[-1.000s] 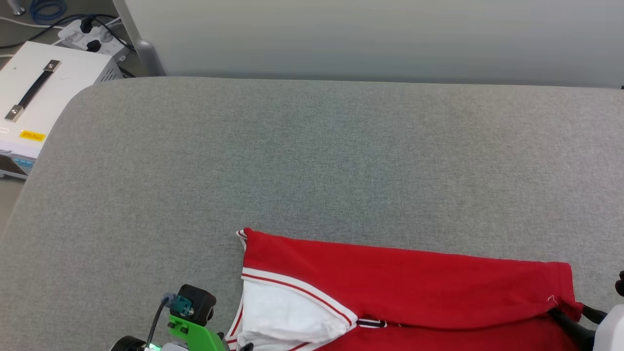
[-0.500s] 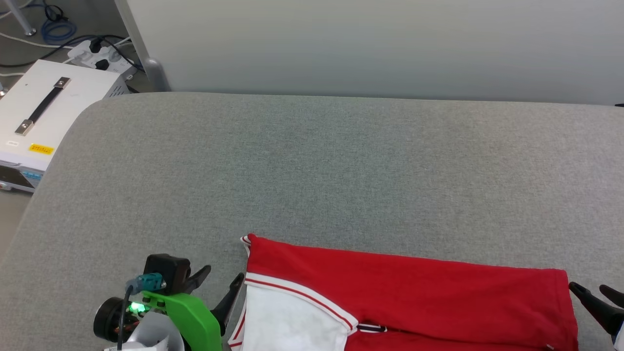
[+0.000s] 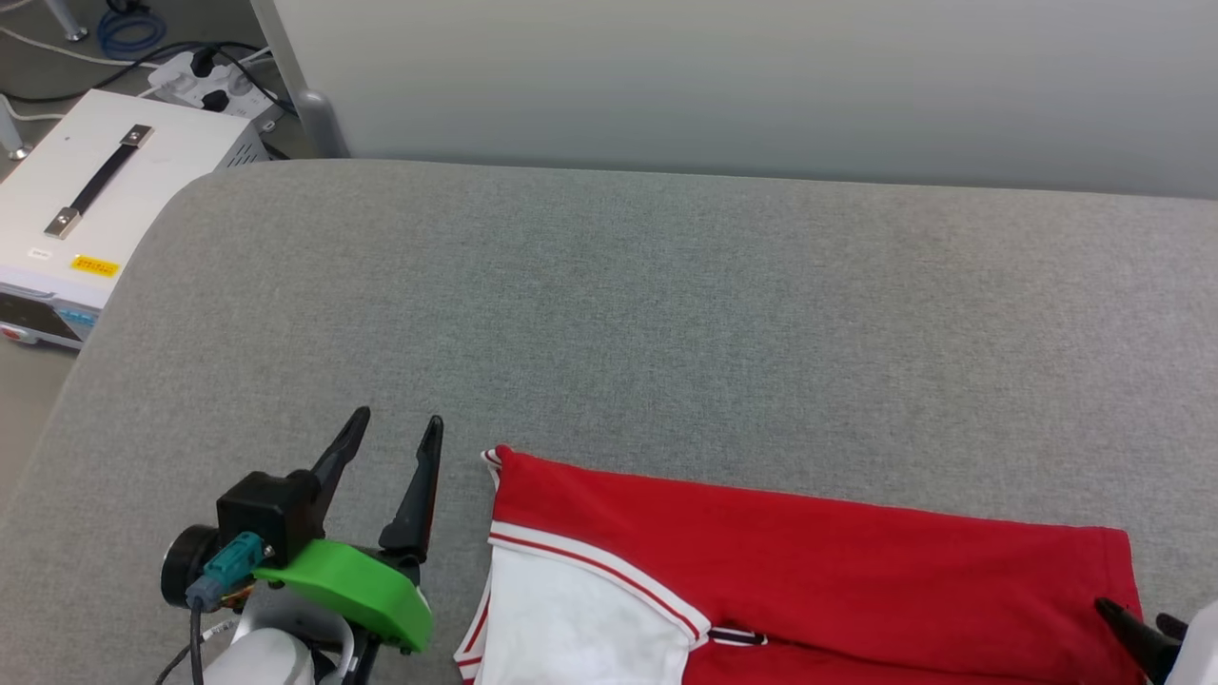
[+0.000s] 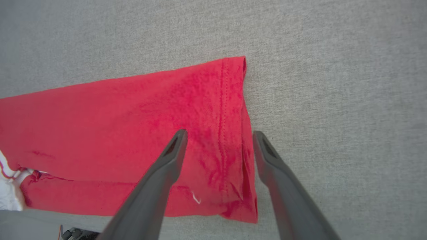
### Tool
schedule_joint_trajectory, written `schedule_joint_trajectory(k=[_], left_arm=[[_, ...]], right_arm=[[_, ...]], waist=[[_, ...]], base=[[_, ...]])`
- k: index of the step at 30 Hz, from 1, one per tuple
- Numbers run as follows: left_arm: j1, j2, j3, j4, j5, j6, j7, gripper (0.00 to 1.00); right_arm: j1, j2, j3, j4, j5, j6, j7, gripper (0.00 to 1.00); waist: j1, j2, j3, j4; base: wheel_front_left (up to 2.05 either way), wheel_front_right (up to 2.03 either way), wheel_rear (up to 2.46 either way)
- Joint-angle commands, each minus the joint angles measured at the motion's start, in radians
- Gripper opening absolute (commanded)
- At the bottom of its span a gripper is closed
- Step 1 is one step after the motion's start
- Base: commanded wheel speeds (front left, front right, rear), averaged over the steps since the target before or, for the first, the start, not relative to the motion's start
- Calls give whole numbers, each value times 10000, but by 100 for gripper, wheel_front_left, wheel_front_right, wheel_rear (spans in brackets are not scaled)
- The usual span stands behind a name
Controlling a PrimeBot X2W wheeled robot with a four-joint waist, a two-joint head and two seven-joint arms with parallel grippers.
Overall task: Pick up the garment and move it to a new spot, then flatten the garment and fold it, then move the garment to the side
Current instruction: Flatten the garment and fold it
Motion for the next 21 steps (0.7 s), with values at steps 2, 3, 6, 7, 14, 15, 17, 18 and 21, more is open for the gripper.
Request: schedule_joint_trajectory(k=[2,3,6,7,14,15,17,18,21], left_arm=[[70,-338,546,-43,547,-174,-88,100],[166,-508,850,-130,774,-225,-91,100],[702,-996,1510,-83,1305,-695,-95,100],[801,-1099,1626,-35,1468,-845,-95,100],[1140,-1890,2633,293,2263,-1789,-97,100],[1146,-1959,2743,320,2345,-1890,-97,100],[1170,-2082,2964,394,2523,-2090,-98,100],[1180,-2130,3075,424,2622,-2189,-98,100],[1182,-2272,3357,477,2826,-2409,-98,100]], right_arm=[[-25,273,-243,109,-302,-7,123,100],[-46,337,-338,165,-412,-7,154,100],[-147,428,-565,387,-871,-7,139,100],[-165,451,-586,462,-945,-7,110,100],[-323,636,-639,1232,-1059,-7,-59,100],[-349,644,-628,1329,-1036,-7,-99,100],[-391,640,-554,1561,-980,-7,-157,100],[-408,640,-500,1690,-943,-7,-184,100],[-444,677,-308,2044,-813,-7,-212,100]], waist=[[0,0,112,74],[0,0,141,88],[0,0,249,144],[0,0,278,170],[0,0,519,318],[0,0,553,330],[0,0,603,350],[0,0,637,357],[0,0,716,369]], base=[[0,0,0],[0,0,0],[0,0,0],[0,0,0],[0,0,0],[0,0,0],[0,0,0],[0,0,0],[0,0,0]])
